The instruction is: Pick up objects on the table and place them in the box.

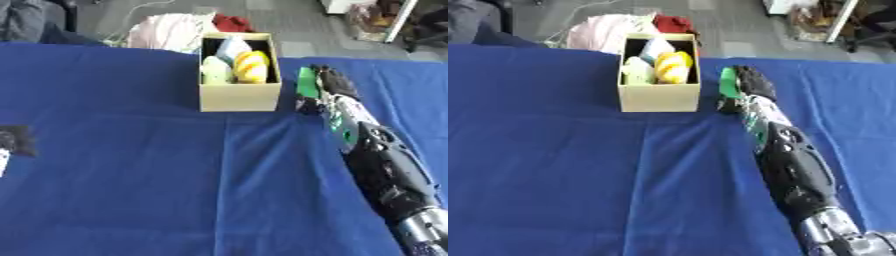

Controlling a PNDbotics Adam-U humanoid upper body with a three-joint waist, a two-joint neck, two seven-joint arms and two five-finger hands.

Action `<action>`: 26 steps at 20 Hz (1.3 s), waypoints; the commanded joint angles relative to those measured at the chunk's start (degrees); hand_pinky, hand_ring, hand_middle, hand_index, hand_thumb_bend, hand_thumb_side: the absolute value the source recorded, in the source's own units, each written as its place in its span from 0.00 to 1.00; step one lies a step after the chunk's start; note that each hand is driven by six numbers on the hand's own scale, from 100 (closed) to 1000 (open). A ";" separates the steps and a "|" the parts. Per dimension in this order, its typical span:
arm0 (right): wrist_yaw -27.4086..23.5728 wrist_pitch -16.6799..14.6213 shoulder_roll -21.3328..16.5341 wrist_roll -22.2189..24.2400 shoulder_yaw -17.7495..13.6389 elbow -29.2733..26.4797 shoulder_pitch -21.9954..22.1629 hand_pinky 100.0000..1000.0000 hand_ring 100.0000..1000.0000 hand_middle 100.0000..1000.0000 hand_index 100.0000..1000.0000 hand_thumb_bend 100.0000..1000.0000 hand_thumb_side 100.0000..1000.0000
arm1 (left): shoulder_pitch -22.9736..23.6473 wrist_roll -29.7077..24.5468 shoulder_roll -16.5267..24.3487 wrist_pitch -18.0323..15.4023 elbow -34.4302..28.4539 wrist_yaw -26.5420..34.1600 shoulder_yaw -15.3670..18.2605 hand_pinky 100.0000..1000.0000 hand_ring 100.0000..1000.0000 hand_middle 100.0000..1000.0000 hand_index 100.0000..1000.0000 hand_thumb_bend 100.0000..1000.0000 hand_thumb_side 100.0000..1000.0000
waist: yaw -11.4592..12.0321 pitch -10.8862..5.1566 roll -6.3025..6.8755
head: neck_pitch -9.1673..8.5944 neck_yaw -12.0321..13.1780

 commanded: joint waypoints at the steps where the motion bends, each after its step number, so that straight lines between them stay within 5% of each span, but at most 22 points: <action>1: 0.15 0.54 -1.02 -5.08 -0.48 -1.71 -0.60 0.37 0.40 0.43 0.59 0.00 0.00 | -0.77 0.04 0.91 -0.09 -1.13 -0.17 0.38 0.89 0.56 0.55 0.74 0.00 0.74 | -0.29 -0.29 0.00 | -0.21 -0.12; 9: -3.09 -1.69 -1.43 -9.22 0.59 -4.48 -1.41 0.35 0.37 0.39 0.55 0.00 0.00 | -0.42 0.05 0.82 -0.10 -0.81 0.16 0.38 0.89 0.56 0.55 0.74 0.00 0.73 | -1.03 -1.86 -0.07 | 0.16 -0.33; 19: -9.35 -6.41 -0.29 -6.98 3.44 -10.74 -3.96 0.38 0.38 0.40 0.56 0.00 0.00 | -0.11 -0.08 0.76 -0.15 -0.62 0.60 0.26 0.89 0.56 0.55 0.74 0.00 0.73 | -0.68 -3.73 -0.43 | 0.25 -0.99; 26: -8.39 -9.33 3.99 -3.56 5.64 -12.14 -5.35 0.45 0.42 0.43 0.59 0.00 0.00 | -0.46 -0.46 0.50 -0.18 -0.62 0.82 -0.07 0.89 0.56 0.55 0.74 0.00 0.73 | 1.16 -4.10 -0.78 | 0.01 -1.92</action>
